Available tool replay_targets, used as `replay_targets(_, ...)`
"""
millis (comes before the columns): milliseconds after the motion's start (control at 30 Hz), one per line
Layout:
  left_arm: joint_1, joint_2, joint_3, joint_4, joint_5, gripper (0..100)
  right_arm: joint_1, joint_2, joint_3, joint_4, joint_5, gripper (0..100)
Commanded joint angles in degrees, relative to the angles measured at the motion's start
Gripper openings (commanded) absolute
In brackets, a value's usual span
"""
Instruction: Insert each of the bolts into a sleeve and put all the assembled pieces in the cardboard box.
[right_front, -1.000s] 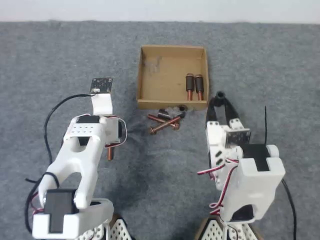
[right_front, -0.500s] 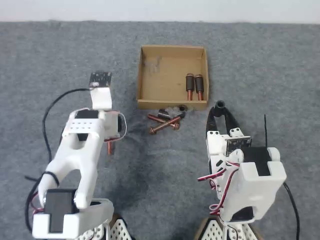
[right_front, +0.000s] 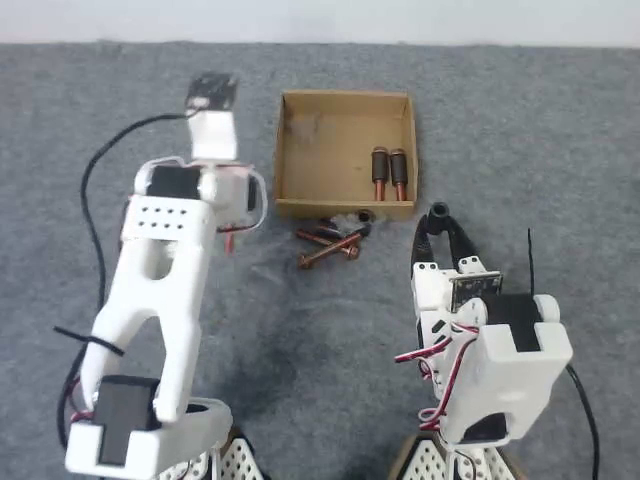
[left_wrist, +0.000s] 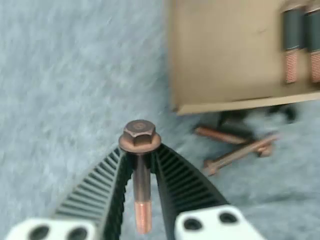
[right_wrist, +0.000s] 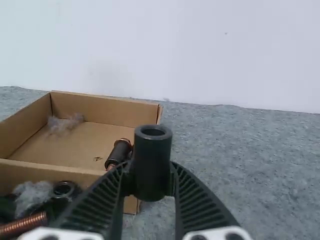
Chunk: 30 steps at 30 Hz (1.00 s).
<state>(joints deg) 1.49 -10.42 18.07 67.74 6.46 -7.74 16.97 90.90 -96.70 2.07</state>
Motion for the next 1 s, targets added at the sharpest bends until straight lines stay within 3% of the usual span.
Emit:
replay_targets(0,3.52,-4.22,-5.93,-2.46,-0.18,1,-0.31,-3.38,0.18,-0.22,-0.79,0.7)
replay_targets(133,6.07,-4.13,-5.76,-9.93,-0.18,1,-1.10,-4.09,1.49,-1.10,-0.88,0.7)
replay_targets(367,7.03,-4.04,-1.98,-16.88,-0.18,1,-10.51,-3.47,1.85,-1.89,-0.44,0.7)
replay_targets(667,6.77,-4.13,9.54,-36.48,-0.09,1,-22.99,-3.38,-0.88,0.22,-0.44,0.7)
replay_targets(967,6.68,-4.22,10.86,-38.07,2.46,1,-30.81,-3.47,-8.44,9.01,-0.44,0.7)
